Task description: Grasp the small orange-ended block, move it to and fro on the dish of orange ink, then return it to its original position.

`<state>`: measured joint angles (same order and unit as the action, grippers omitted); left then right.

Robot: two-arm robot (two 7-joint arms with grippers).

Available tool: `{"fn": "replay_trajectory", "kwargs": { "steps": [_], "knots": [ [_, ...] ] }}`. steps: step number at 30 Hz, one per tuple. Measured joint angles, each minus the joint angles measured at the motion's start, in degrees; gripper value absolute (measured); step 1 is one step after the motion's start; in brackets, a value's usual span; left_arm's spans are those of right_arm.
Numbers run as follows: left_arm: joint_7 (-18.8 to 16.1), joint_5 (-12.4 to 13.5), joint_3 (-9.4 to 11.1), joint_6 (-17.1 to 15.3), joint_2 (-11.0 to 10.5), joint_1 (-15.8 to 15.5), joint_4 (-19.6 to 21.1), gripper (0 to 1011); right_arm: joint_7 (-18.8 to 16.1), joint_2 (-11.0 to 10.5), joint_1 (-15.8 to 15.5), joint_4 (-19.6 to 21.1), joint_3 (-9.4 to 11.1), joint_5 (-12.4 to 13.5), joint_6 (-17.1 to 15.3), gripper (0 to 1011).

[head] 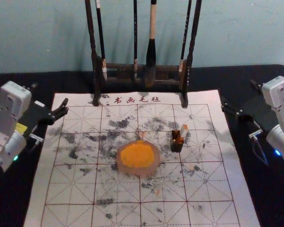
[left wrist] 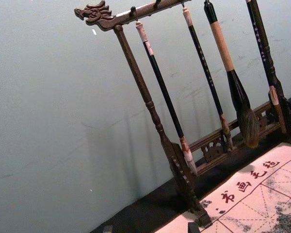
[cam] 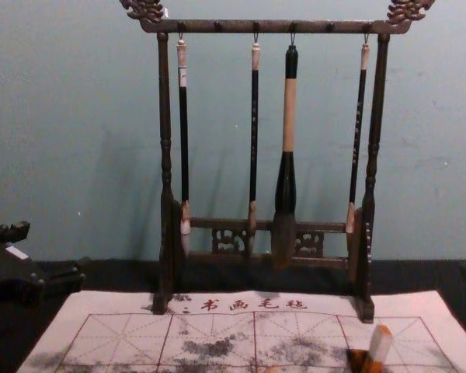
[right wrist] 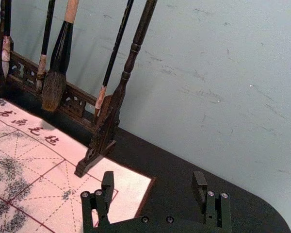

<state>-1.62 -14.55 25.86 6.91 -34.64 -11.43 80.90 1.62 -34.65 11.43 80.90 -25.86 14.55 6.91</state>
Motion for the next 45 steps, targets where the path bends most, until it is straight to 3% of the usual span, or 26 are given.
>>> {"fn": "replay_trajectory", "kwargs": {
  "steps": [45],
  "knots": [
    [0.0, 0.0, 0.0, 0.0, 0.0, 0.0, 0.0, 1001, 0.0, 0.0, 0.0, 0.0, 0.0, 0.0, 0.0, 1002]
  ]
}}
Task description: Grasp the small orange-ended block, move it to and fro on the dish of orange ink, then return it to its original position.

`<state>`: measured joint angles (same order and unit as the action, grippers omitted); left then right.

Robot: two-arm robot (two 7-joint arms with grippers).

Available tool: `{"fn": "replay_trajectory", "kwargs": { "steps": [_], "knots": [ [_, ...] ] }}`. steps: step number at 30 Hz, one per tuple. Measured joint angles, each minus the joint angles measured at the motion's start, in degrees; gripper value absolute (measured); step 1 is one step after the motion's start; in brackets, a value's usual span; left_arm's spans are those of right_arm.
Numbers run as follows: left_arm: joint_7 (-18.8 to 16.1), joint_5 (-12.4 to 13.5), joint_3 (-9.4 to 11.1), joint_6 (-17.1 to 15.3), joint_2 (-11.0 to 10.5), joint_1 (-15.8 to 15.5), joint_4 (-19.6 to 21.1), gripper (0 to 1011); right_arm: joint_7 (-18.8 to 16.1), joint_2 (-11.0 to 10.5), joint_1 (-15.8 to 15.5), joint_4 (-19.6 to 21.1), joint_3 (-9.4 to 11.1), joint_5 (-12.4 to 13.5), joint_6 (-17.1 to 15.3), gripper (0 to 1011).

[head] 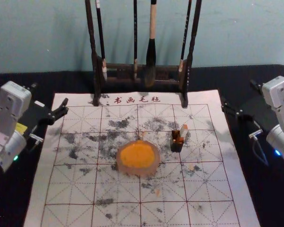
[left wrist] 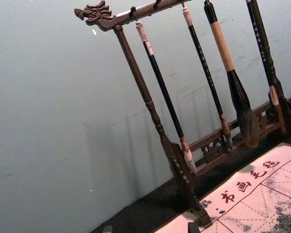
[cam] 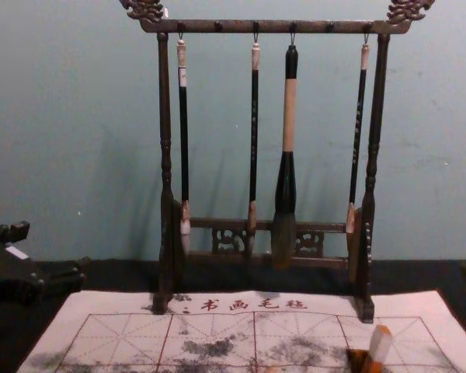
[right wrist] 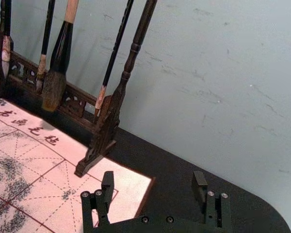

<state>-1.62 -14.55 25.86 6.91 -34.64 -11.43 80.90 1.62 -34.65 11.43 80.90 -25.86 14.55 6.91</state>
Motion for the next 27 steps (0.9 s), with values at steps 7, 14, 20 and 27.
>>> {"fn": "replay_trajectory", "kwargs": {
  "steps": [7, 14, 20, 27],
  "knots": [
    [0.0, 0.0, 0.0, 0.0, 0.0, 0.0, 0.0, 1001, -0.06, 0.01, -0.05, 0.02, 0.1, 0.0, -0.06, 1002],
    [0.0, 0.0, 0.0, 0.0, 0.0, 0.0, 0.0, 1001, -2.36, -0.51, -2.86, 2.88, 1.05, 1.46, -2.79, 1003],
    [0.0, 0.0, 0.0, 0.0, 0.0, 0.0, 0.0, 1001, -5.9, -1.88, -7.55, 7.85, 1.62, 4.83, -7.98, 1003],
    [0.0, 0.0, 0.0, 0.0, 0.0, 0.0, 0.0, 1001, -10.55, -2.65, -11.73, 13.29, 1.62, 8.8, -13.09, 1003]
  ]
}}
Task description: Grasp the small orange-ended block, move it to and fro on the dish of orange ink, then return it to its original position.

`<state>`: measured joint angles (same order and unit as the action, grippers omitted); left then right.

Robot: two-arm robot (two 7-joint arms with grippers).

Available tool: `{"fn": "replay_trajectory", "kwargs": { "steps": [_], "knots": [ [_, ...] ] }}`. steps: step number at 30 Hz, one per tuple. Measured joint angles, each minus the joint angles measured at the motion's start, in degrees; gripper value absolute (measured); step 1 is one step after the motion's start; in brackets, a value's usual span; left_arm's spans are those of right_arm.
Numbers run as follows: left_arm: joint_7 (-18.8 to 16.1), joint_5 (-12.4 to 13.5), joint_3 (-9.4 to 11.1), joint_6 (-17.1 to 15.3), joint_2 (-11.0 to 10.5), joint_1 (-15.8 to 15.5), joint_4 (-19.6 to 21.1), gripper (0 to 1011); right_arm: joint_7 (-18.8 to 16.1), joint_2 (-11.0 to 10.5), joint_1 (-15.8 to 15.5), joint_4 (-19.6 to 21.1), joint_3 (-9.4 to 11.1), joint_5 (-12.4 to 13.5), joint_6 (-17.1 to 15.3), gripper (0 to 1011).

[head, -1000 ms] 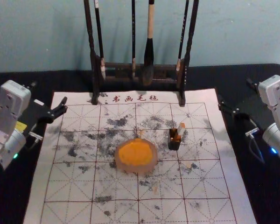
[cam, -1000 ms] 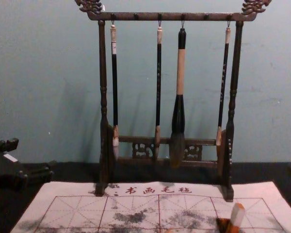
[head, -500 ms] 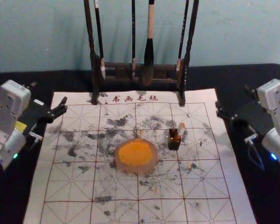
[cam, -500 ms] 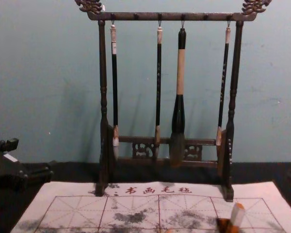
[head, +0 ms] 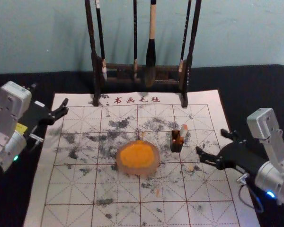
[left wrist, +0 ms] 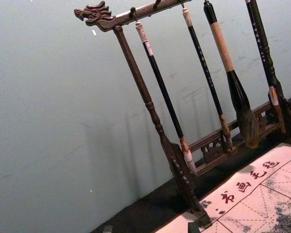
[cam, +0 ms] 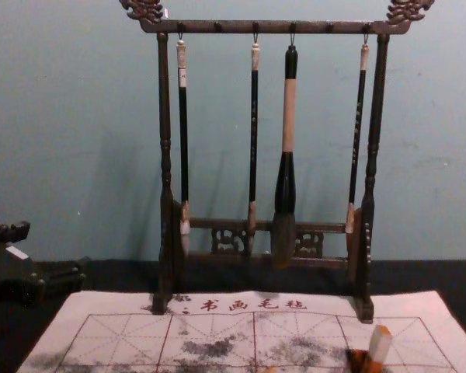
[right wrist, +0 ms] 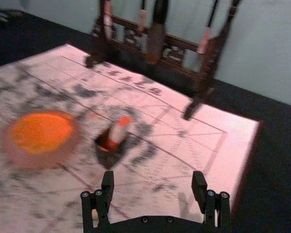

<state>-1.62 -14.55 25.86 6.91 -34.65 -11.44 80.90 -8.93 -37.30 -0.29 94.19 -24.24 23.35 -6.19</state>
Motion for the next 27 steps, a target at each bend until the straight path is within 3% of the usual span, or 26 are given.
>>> {"fn": "replay_trajectory", "kwargs": {
  "steps": [6, 10, 19, 27],
  "knots": [
    [0.0, 0.0, 0.0, 0.0, 0.0, 0.0, 0.0, 1001, -2.71, 2.17, 0.2, 1.46, 0.04, 2.44, -2.67, 1003],
    [0.0, 0.0, 0.0, 0.0, 0.0, 0.01, 0.0, 1002, -2.81, 5.21, 1.98, 0.85, -0.35, 2.76, -4.77, 1003],
    [0.0, 0.0, 0.0, 0.0, 0.0, 0.0, 0.0, 1001, 0.1, 12.79, 6.65, -3.03, 0.06, 3.45, -9.82, 1002],
    [0.0, 0.0, 0.0, 0.0, 0.0, 0.0, 0.0, 1001, 2.07, 16.64, 9.0, -5.21, 1.31, 3.96, -13.64, 1003]
  ]
}}
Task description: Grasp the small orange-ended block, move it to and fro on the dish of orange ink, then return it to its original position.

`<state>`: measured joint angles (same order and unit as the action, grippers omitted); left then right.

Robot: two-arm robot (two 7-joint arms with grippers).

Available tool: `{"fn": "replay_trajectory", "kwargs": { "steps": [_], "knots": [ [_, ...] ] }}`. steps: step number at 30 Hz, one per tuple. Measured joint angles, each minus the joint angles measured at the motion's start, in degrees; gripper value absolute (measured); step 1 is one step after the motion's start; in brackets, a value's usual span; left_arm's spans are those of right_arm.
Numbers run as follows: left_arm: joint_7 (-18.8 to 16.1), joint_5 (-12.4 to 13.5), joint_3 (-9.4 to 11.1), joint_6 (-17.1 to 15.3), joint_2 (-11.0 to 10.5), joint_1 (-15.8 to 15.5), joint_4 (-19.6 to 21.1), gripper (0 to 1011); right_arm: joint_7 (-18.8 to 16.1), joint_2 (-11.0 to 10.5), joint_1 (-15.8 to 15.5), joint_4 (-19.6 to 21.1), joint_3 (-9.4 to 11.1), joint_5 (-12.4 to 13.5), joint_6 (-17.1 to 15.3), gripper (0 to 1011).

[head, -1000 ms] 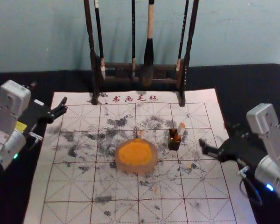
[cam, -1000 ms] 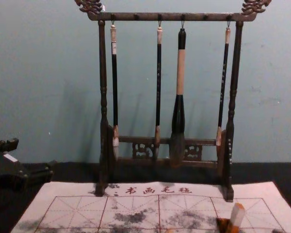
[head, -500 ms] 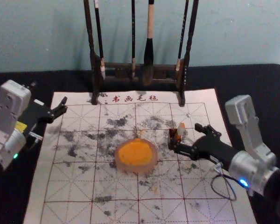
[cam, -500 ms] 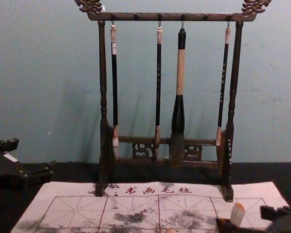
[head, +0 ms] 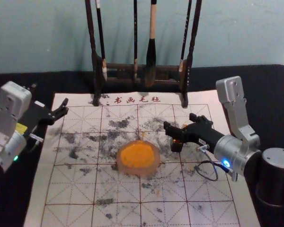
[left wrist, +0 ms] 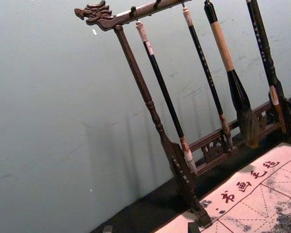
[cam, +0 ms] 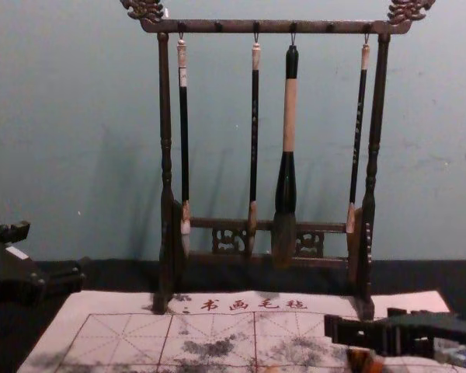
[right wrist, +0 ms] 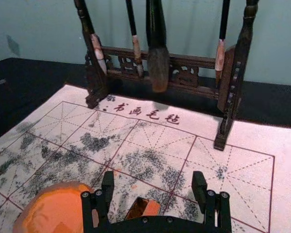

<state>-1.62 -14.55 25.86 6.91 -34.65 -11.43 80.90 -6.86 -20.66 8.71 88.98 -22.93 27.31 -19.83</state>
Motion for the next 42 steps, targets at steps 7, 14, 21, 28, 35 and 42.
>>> {"fn": "replay_trajectory", "kwargs": {
  "steps": [7, 14, 21, 28, 35, 42],
  "knots": [
    [0.0, 0.0, 0.0, 0.0, 0.0, 0.0, 0.0, 1001, 0.53, 1.24, 0.34, -0.04, 0.99, 0.17, -3.05, 1003],
    [0.0, 0.0, 0.0, 0.0, 0.0, 0.0, 0.0, 1001, 0.52, 1.64, -0.19, 0.77, 1.63, -0.22, -4.58, 1003],
    [0.0, 0.0, 0.0, 0.0, 0.0, 0.0, 0.0, 1001, -0.17, 1.79, -0.73, 1.37, 2.08, -1.36, -5.09, 1003],
    [0.0, 0.0, 0.0, 0.0, 0.0, 0.0, 0.0, 1002, -0.75, 1.89, -1.17, 1.8, 2.23, -2.6, -5.39, 1003],
    [0.0, 0.0, 0.0, 0.0, 0.0, 0.0, 0.0, 1001, -0.88, 2.14, -1.5, 1.87, 2.16, -4.48, -4.88, 1003],
    [0.0, 0.0, 0.0, 0.0, 0.0, 0.0, 0.0, 1001, -1.12, 1.91, -1.88, 2.07, 1.59, -6.33, -3.18, 1003]
  ]
}}
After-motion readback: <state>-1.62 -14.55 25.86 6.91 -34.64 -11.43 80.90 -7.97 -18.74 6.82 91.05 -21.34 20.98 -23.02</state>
